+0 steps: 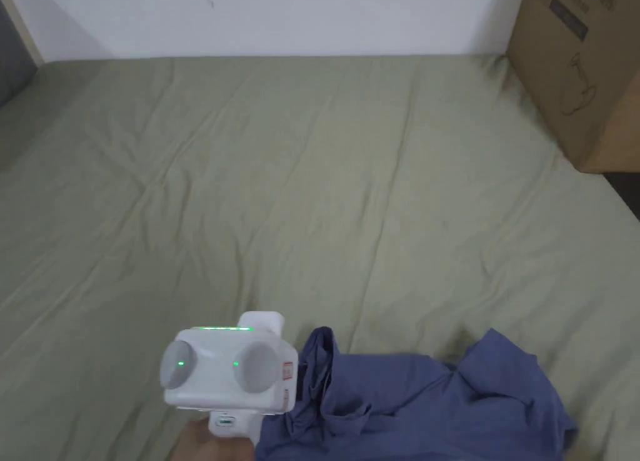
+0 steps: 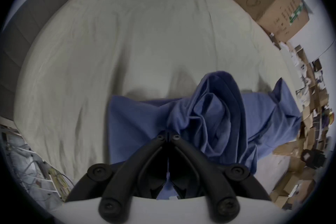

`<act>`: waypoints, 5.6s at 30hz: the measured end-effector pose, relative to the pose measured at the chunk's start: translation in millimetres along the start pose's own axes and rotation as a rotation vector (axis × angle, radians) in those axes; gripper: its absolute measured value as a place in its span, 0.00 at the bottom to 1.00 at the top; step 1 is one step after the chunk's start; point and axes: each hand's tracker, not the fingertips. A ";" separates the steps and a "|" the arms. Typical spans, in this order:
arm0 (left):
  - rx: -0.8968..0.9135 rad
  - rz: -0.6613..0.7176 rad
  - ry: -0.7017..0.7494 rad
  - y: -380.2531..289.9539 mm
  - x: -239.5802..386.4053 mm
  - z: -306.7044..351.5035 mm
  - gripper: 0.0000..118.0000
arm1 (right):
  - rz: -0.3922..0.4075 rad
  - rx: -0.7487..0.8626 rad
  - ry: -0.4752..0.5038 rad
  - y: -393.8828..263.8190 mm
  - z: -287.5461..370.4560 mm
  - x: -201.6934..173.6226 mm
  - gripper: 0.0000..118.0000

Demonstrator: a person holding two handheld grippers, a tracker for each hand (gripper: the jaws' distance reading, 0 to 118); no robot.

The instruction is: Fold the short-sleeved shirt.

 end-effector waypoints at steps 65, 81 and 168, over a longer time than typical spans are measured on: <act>-0.340 0.696 -0.894 3.6 -139.3 -66.0 0.17 | 0.079 -0.047 -0.093 17.3 1.5 -73.0 0.01; -0.166 0.650 -0.608 29.1 -320.5 8.4 0.17 | 0.166 -0.081 -0.084 11.5 -38.9 -169.1 0.01; 0.103 0.508 -0.533 -8.4 -226.5 88.8 0.01 | 0.334 -0.126 0.572 61.8 -141.9 -307.3 0.01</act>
